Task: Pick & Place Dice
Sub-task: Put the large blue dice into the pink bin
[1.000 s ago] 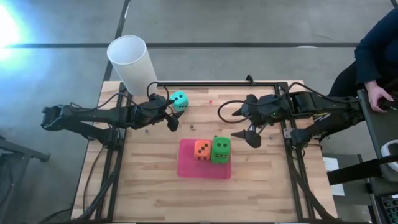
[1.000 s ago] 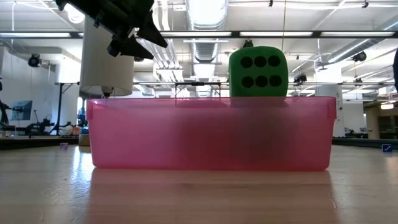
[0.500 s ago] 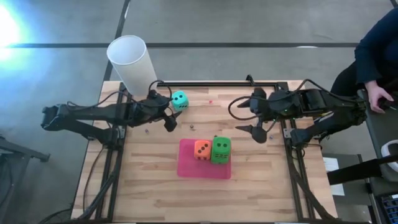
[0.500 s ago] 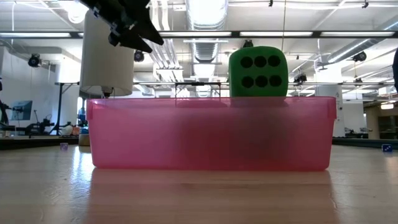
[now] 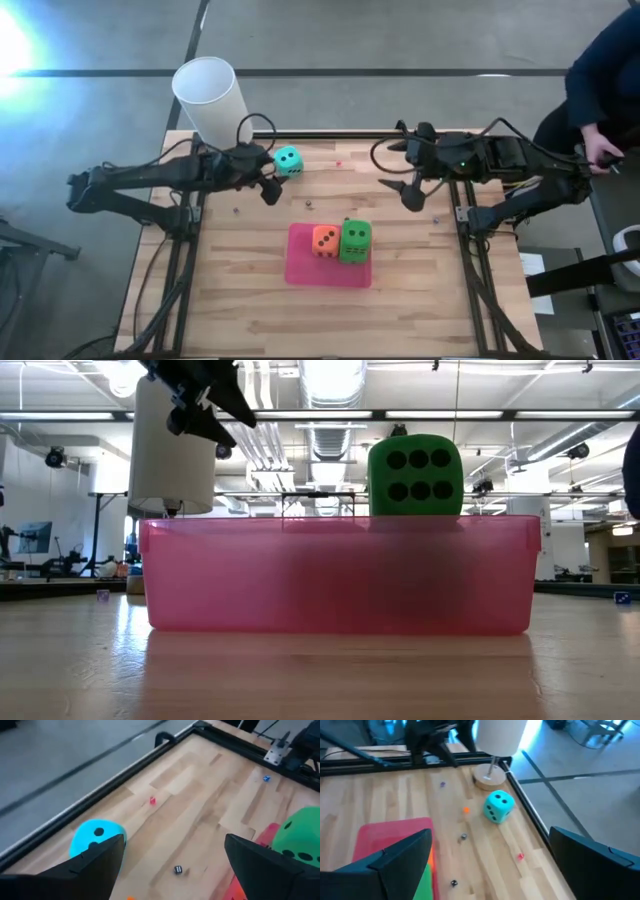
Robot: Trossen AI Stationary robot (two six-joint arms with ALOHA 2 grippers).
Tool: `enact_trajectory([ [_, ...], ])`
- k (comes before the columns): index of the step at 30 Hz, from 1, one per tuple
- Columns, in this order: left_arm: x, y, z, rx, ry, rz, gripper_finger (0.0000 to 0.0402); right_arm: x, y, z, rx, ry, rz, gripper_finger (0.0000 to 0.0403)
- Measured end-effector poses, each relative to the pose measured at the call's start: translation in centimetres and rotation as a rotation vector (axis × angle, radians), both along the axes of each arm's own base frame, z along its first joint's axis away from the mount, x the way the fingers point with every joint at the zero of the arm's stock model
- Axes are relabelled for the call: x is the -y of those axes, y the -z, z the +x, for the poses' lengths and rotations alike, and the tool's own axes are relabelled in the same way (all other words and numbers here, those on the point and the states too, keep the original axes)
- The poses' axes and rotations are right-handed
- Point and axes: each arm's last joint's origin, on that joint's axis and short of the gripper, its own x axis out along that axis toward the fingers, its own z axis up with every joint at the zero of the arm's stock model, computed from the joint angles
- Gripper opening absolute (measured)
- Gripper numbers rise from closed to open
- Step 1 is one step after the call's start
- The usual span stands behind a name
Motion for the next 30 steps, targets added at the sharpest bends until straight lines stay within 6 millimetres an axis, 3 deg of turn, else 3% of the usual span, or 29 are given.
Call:
enact_trajectory([
  [13, -2.1, 3.3, 5.0, -0.217, 0.028, -0.115, 0.0345, 0.8, -0.7, 0.3, 0.099, 0.058, 0.040, 0.0400],
  [19, -3.8, 3.7, 7.6, -0.314, -0.008, -0.143, 0.0342, 0.8, -0.7, 0.3, 0.101, 0.063, 0.048, 0.0400],
  [25, -6.2, 4.1, 9.8, -0.360, -0.061, -0.169, 0.0342, 0.8, -0.8, 0.4, 0.111, 0.063, 0.050, 0.0400],
  [30, -8.9, 4.7, 10.5, -0.376, -0.126, -0.187, 0.0336, 0.8, -0.8, 0.4, 0.112, 0.063, 0.051, 0.0400],
])
